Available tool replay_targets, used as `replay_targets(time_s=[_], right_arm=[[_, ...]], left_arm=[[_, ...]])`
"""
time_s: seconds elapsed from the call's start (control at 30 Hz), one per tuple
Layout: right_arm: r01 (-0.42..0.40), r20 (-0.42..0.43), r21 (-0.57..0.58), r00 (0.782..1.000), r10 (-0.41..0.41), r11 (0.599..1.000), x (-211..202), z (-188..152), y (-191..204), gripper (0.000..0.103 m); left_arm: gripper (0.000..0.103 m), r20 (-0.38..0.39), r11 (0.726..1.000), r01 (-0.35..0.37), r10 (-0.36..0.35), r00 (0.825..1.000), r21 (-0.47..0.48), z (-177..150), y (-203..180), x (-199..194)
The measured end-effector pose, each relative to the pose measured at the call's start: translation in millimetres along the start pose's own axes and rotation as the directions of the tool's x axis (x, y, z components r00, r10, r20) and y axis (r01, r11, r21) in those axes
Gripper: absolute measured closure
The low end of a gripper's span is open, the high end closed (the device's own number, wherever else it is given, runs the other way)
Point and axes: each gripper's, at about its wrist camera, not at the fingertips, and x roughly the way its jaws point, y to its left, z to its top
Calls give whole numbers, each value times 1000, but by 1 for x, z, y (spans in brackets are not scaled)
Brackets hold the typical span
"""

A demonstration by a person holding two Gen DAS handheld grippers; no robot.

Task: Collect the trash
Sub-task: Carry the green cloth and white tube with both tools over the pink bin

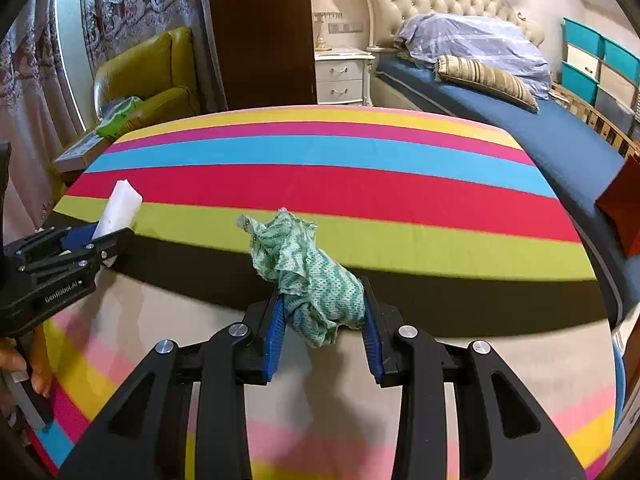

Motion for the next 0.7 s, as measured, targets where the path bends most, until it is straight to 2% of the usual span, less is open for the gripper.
replay_targets(time_s=[0.3, 0.6, 0.7], right_arm=[[-6, 33, -2, 999, 6, 1000, -45, -45, 23, 69], [-35, 61, -16, 998, 36, 999, -74, -80, 61, 69], [-46, 61, -28, 997, 48, 999, -78, -83, 71, 69]], left_arm=[[63, 30, 998, 54, -55, 998, 33, -53, -4, -53], [63, 83, 995, 49, -56, 995, 83, -110, -5, -109], [63, 99, 996, 24, -33, 995, 86, -129, 1, -123]])
